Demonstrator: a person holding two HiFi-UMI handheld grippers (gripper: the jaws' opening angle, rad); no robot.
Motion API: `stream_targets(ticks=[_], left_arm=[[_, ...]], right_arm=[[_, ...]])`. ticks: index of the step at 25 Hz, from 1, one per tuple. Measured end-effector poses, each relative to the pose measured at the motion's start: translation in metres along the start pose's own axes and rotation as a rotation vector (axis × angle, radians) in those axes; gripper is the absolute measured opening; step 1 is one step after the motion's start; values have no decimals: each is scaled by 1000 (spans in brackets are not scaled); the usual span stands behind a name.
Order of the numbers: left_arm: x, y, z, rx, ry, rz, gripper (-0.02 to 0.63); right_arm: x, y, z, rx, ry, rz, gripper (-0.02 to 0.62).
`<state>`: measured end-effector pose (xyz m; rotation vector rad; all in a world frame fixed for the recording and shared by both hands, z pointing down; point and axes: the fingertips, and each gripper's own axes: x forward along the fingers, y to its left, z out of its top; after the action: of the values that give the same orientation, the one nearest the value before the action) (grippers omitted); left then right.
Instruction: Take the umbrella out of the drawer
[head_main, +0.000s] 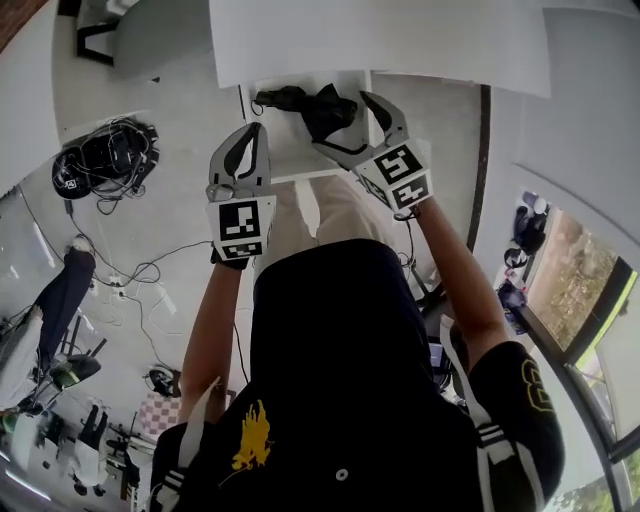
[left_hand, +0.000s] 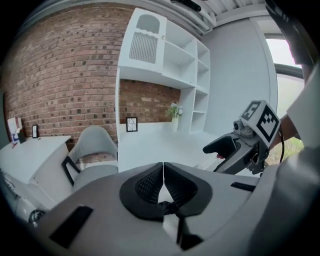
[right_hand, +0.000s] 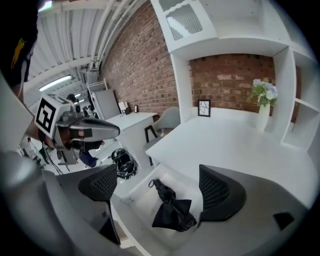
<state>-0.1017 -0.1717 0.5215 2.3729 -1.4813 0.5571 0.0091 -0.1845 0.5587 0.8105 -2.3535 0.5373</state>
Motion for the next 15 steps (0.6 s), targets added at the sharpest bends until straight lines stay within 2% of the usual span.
stream_targets(ticks=[2, 5, 10, 15], left_arm=[[9, 0, -11, -17, 34, 0, 20], [18, -4, -20, 21, 71, -17, 20], [28, 2, -38, -54, 116, 3, 21], [37, 4, -60, -105, 153, 21, 20]], right_arm=[[14, -2, -16, -58, 73, 15, 525], [34, -7, -44, -117, 189, 41, 525], [69, -25, -79, -189, 312, 67, 525], [104, -47, -110, -188, 403, 76, 525]])
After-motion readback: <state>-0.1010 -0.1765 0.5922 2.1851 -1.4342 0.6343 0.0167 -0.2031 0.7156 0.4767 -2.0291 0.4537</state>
